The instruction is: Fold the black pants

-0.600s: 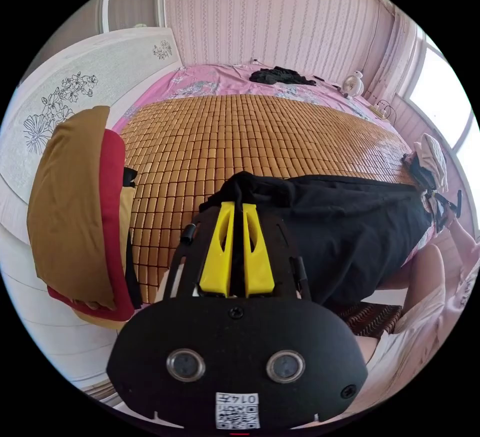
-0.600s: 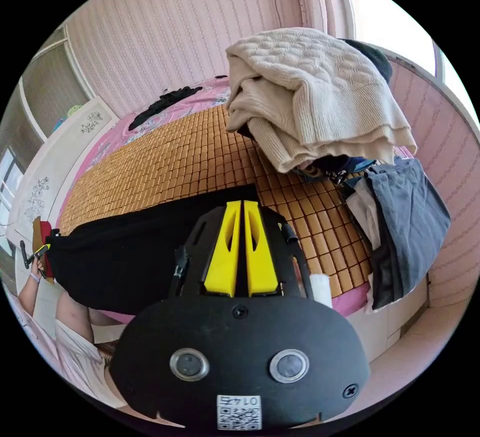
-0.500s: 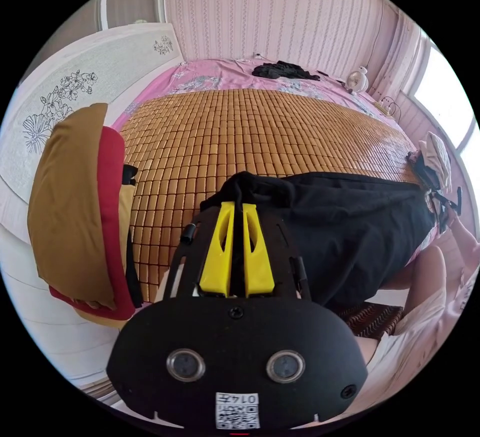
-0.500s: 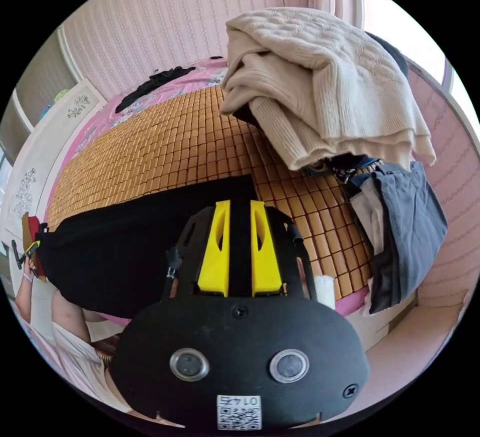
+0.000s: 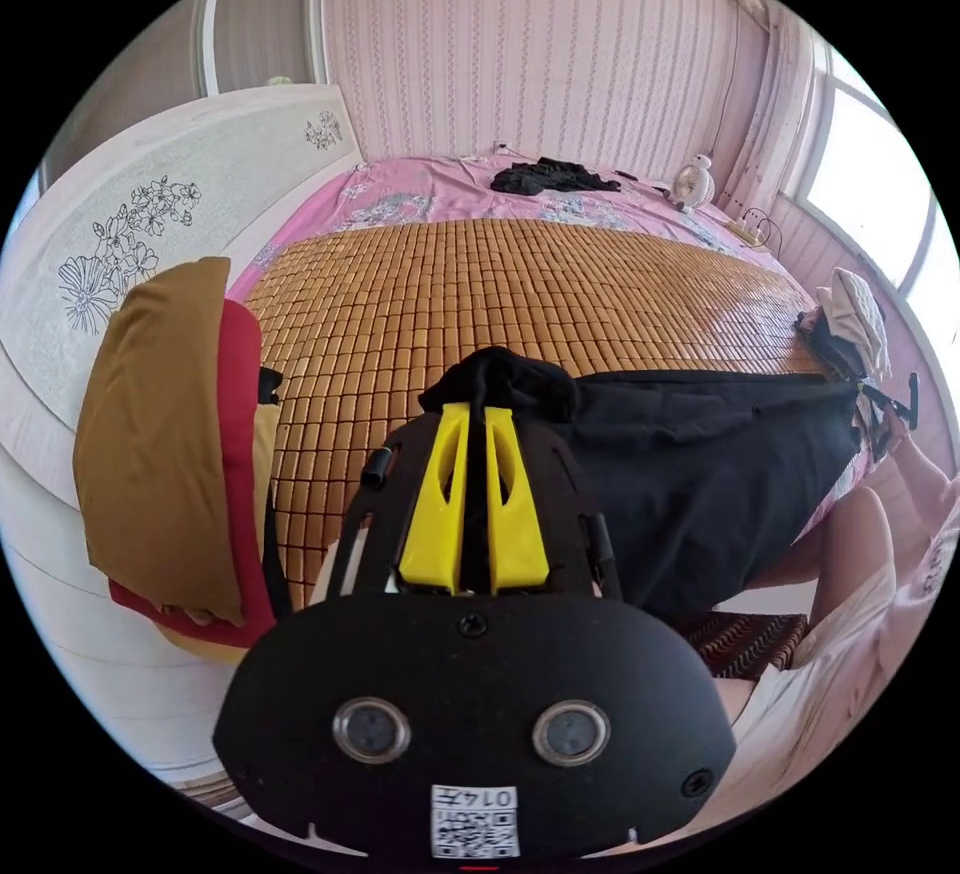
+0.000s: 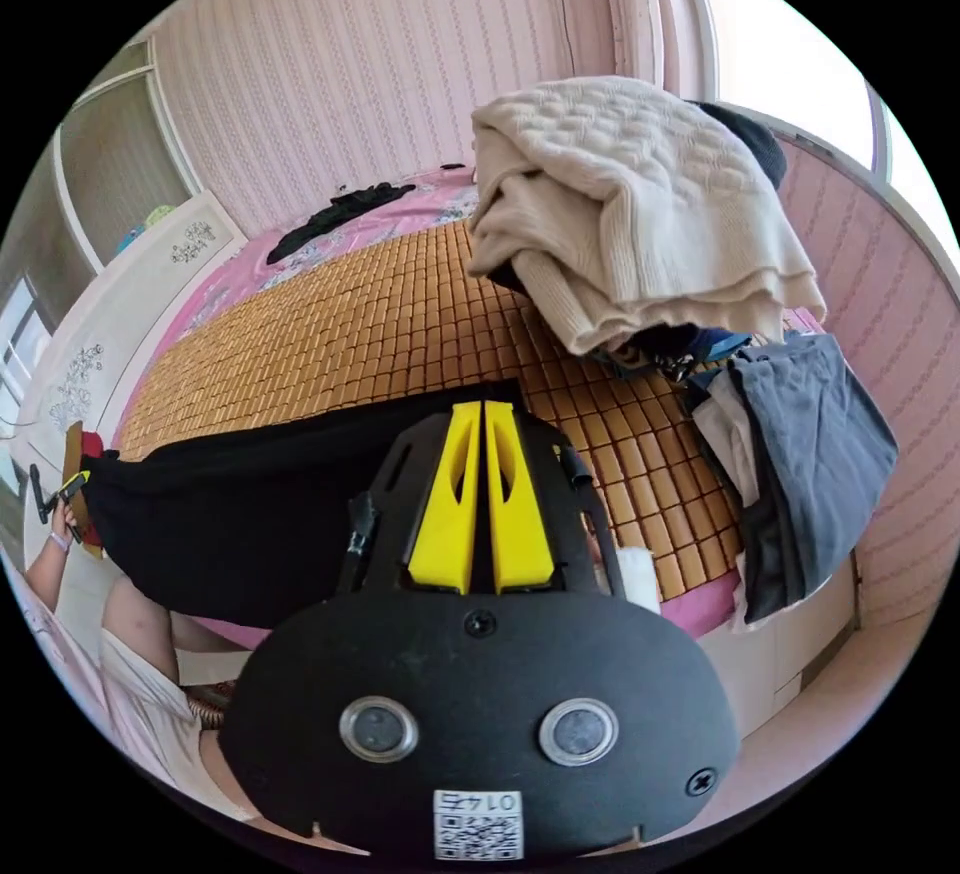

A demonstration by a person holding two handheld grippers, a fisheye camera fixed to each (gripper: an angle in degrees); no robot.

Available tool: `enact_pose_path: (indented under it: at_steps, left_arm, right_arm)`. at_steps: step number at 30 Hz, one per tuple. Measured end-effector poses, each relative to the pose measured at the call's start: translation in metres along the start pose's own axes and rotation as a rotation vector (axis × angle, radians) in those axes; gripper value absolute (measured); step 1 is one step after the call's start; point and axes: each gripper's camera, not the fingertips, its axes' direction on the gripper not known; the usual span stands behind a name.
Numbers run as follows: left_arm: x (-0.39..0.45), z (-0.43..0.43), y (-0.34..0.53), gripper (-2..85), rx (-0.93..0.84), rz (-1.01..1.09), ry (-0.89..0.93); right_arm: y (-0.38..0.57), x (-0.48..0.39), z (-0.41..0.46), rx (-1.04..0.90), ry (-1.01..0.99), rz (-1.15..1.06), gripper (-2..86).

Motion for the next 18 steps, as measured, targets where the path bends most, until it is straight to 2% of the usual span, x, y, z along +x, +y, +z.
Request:
enact_pose_path:
  at_steps: [3, 7, 10, 12, 14, 18]
  left_arm:
    - [0.001, -0.024, -0.009, 0.3, 0.07, 0.001, 0.005]
    - [-0.006, 0.003, -0.05, 0.9, 0.064, -0.064, 0.026]
    - [-0.01, 0.072, -0.079, 2.7, -0.063, -0.214, 0.079]
    - [-0.006, 0.134, -0.083, 4.4, -0.287, -0.315, 0.053]
    - [0.005, 0.152, -0.084, 5.4, -0.357, -0.29, -0.022]
    - [0.013, 0.115, -0.095, 6.5, -0.208, -0.273, -0.021]
  right_arm:
    - [-0.021, -0.003, -0.033, 0.058, 0.025, -0.006, -0.1]
    - [-0.069, -0.007, 0.025, -0.122, 0.08, 0.018, 0.0]
    - [-0.067, -0.002, 0.104, -0.334, 0.188, 0.087, 0.3]
    - [-0.055, 0.005, 0.128, -0.405, 0.252, 0.161, 0.8]
    - [-0.04, 0.011, 0.115, -0.337, 0.226, 0.19, 2.1]
    - [-0.014, 0.026, 0.059, -0.201, 0.197, 0.133, 4.1]
